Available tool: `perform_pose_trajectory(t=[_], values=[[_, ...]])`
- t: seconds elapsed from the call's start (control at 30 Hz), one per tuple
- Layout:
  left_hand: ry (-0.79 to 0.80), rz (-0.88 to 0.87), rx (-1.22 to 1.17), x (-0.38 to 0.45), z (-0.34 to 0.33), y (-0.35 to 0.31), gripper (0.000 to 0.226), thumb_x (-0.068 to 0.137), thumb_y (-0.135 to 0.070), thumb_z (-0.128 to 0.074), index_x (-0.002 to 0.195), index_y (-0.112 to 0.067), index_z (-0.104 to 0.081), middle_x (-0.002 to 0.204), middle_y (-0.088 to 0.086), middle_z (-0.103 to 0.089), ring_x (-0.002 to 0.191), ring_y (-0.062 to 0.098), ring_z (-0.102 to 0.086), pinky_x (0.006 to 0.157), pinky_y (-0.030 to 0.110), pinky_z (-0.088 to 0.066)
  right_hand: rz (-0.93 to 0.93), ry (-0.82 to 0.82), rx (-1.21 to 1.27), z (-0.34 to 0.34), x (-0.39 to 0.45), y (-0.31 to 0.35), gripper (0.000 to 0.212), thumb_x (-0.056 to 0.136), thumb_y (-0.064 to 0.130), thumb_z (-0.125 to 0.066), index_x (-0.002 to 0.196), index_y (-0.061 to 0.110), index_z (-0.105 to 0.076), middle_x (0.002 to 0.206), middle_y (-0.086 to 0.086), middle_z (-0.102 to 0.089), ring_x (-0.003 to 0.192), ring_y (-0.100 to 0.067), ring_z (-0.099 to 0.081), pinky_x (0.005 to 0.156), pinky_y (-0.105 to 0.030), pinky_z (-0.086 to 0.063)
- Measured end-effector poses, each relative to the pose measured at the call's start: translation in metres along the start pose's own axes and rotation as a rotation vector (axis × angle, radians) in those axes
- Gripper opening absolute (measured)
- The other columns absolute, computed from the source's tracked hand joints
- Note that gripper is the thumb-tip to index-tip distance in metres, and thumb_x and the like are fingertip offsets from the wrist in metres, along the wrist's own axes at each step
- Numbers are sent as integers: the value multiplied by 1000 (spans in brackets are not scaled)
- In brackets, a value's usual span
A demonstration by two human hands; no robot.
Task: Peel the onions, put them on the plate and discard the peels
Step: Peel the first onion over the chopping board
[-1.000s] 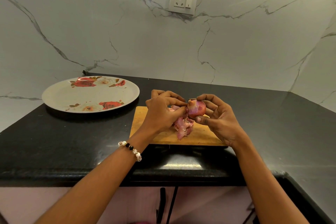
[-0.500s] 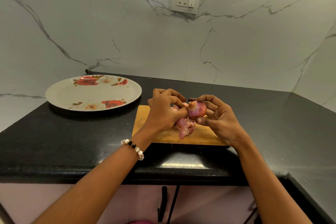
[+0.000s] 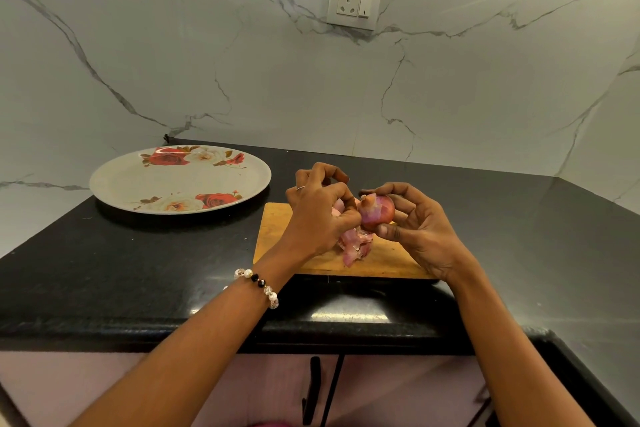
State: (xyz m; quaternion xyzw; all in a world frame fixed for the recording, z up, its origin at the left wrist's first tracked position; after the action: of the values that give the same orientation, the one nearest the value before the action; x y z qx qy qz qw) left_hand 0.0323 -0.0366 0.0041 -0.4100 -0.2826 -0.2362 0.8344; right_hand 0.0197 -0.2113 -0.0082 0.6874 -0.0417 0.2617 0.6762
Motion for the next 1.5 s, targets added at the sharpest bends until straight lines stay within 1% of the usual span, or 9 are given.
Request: perform_pose_trajectory(t=[0.23,0.43,0.53,0.63,0.87,1.07,1.27,1.37,1.5], values=[[-57,41,10,1,3,5,14,70,-37,-55,71,-24,-60,107,-11,-42,107,12,-36,84,33,-22,-11,0,100,3,0,-2,70,66,29,-92,124,10,-59,126,-21,-63,117,-40,-62,91,-45,-57],[-140,53,-34,2,5,6,21,76,-37,-58,80,-21,-71,105,-11,-47,106,9,-36,87,39,-32,25,-37,198,6,0,2,72,72,30,-88,130,3,-55,130,-21,-61,114,-37,-62,83,-37,-58],[-93,-4,-61,1,5,2,27,79,-48,-69,91,-24,-75,106,-12,-51,108,8,-36,87,37,-31,34,-44,174,5,0,3,69,72,30,-88,129,5,-57,127,-15,-63,112,-33,-64,83,-37,-59],[-45,-54,-50,0,4,-1,34,75,-50,-72,98,-25,-75,107,-14,-54,107,6,-34,88,43,-35,40,-39,152,4,0,3,65,70,26,-89,126,8,-62,125,-14,-64,111,-33,-65,88,-41,-59],[2,-59,-106,1,2,3,27,76,-40,-75,98,-24,-76,110,-23,-54,111,8,-36,91,52,-40,49,-32,68,2,-1,3,60,65,30,-93,118,15,-70,124,-10,-64,119,-37,-61,94,-49,-56],[-7,-59,-103,2,1,6,13,79,-30,-74,91,-25,-77,105,-26,-55,111,12,-39,88,53,-41,36,-22,37,1,-3,3,58,63,32,-94,116,20,-73,123,-11,-65,118,-36,-62,93,-46,-56],[-72,-23,-91,1,4,5,17,70,-36,-66,77,-25,-75,97,-19,-57,104,10,-40,85,53,-41,21,-16,50,1,-3,3,58,63,33,-93,116,21,-73,128,-17,-62,120,-38,-60,92,-46,-57],[-101,-8,-95,1,5,6,16,69,-40,-66,76,-28,-74,96,-17,-55,102,10,-41,84,53,-42,0,-15,87,2,-2,3,64,66,34,-92,122,14,-69,129,-19,-61,119,-39,-61,90,-47,-58],[-119,-6,-131,0,7,3,25,65,-52,-57,75,-35,-72,94,-19,-51,103,14,-44,82,53,-44,-20,-19,175,3,-1,2,70,69,31,-89,127,5,-59,124,-20,-65,109,-36,-66,82,-39,-60]])
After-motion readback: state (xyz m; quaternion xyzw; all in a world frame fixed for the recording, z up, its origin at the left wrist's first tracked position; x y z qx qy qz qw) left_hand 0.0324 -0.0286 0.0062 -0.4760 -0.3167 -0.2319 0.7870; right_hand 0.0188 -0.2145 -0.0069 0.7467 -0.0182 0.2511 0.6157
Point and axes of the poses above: each hand's wrist, its own x-axis towards the middle knuckle, its own z-axis out of the back of the hand, y = z × x, the point moved 4 cm from there along x, towards the middle knuckle
